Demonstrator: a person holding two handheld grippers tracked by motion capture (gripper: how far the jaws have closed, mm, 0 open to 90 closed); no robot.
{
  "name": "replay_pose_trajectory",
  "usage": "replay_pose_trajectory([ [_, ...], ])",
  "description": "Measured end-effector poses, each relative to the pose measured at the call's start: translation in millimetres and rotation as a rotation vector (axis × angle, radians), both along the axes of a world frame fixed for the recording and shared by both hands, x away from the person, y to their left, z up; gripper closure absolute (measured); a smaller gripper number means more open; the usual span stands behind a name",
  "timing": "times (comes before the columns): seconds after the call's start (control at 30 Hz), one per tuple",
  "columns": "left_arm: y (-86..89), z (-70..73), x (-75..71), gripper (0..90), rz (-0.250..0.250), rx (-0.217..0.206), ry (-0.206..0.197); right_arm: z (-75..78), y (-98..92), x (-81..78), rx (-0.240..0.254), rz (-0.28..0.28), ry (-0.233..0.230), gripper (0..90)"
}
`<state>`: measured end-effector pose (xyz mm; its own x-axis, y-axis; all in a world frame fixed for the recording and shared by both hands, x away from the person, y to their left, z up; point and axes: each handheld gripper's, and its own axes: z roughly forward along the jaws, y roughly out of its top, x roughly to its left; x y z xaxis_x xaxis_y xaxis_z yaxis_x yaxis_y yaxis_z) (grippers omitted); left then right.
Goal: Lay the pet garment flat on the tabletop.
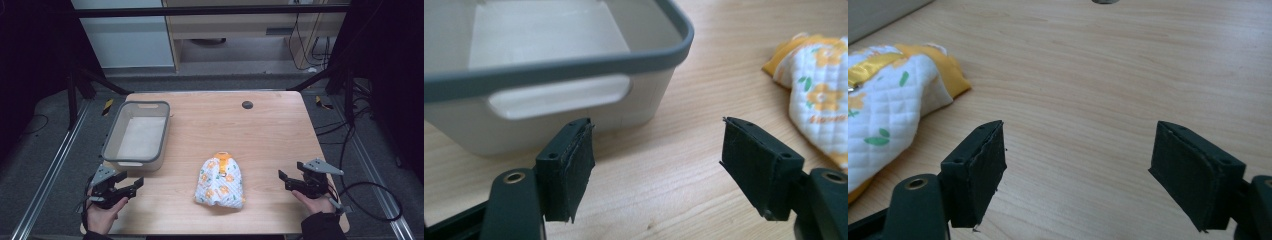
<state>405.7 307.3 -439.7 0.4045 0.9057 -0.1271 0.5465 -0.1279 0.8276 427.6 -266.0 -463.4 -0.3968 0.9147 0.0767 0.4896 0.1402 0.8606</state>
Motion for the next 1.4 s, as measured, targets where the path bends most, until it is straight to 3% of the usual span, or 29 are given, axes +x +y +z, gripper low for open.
replay_pose_trajectory([
  [0.13,-0.8,9.5,1.7,28.1,-0.014,-0.004,-0.018,14.0,3.6,4.7,0.013,0.012,-0.02,22.6],
  [0.2,-3.4,17.9,6.0,28.3,-0.03,-0.033,-0.034,21.6,5.8,6.9,0.018,0.005,-0.046,23.4],
  [0.33,-9.5,26.5,12.1,28.5,-0.041,-0.033,-0.052,31.4,10.6,12.4,0.026,0.004,-0.065,23.6],
  [0.53,-28.0,43.4,28.5,28.7,-0.061,-0.025,-0.088,48.7,25.8,24.8,0.029,0.028,-0.081,24.1],
  [0.7,-48.6,50.5,42.7,29.0,-0.082,-0.03,-0.107,57.8,38.2,34.0,0.06,0.04,-0.098,25.4],
  [0.97,-84.0,41.9,62.9,29.0,-0.135,-0.014,-0.077,53.4,56.0,41.3,0.075,0.088,-0.088,30.0],
  [1.1,-98.7,31.4,68.5,29.1,-0.159,-0.011,-0.063,46.7,63.8,43.8,0.065,0.117,-0.065,31.7],
  [1.17,-105.1,26.5,70.9,28.9,-0.177,0.026,-0.048,42.7,66.4,45.0,0.065,0.129,-0.047,32.2],
  [1.27,-112.4,19.8,73.4,28.7,-0.191,0.043,-0.034,37.2,70.5,46.2,0.06,0.14,-0.026,32.7],
  [1.4,-120.1,11.4,76.6,28.7,-0.217,0.036,-0.007,29.9,78.9,47.8,0.047,0.168,0.0,34.6],
])
